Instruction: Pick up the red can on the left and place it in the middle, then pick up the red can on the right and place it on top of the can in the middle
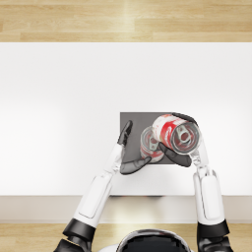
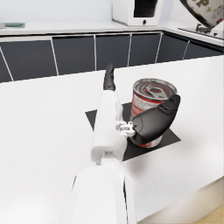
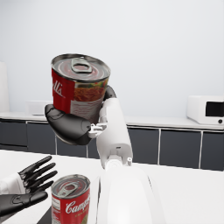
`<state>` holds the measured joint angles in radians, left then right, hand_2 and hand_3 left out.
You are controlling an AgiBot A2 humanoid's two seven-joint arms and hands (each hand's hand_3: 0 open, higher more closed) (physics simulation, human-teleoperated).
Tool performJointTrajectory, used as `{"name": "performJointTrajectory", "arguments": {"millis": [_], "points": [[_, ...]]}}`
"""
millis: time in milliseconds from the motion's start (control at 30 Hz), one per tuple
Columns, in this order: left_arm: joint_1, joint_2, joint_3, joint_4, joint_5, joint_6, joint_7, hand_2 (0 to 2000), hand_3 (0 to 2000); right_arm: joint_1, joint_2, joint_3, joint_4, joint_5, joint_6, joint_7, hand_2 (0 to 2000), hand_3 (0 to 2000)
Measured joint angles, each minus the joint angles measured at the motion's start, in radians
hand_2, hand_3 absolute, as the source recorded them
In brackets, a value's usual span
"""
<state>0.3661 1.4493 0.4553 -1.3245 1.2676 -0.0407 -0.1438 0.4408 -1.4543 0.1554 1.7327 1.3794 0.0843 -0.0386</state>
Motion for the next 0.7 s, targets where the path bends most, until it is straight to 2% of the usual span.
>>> {"name": "performJointTrajectory", "arguments": {"millis": [100, 200, 400, 700], "points": [[-0.121, -0.057, -0.134, -0.274, 0.000, 0.026, 0.091, 0, 0, 0.032, -0.018, 0.024, -0.010, 0.000, 0.006, -0.172, 2000, 1520], [-0.198, -0.072, -0.297, -0.432, -0.001, 0.035, 0.124, 0, 0, 0.050, -0.031, 0.048, -0.029, 0.000, 0.000, -0.255, 2000, 1520], [-0.258, -0.060, -0.529, -0.499, -0.001, 0.040, 0.141, 0, 0, 0.069, -0.048, 0.073, -0.122, 0.000, -0.009, -0.295, 2000, 1520], [-0.267, -0.051, -0.584, -0.512, -0.001, 0.041, 0.144, 0, 0, 0.006, -0.041, 0.055, -0.192, 0.000, -0.019, -0.302, 2000, 1520]]}}
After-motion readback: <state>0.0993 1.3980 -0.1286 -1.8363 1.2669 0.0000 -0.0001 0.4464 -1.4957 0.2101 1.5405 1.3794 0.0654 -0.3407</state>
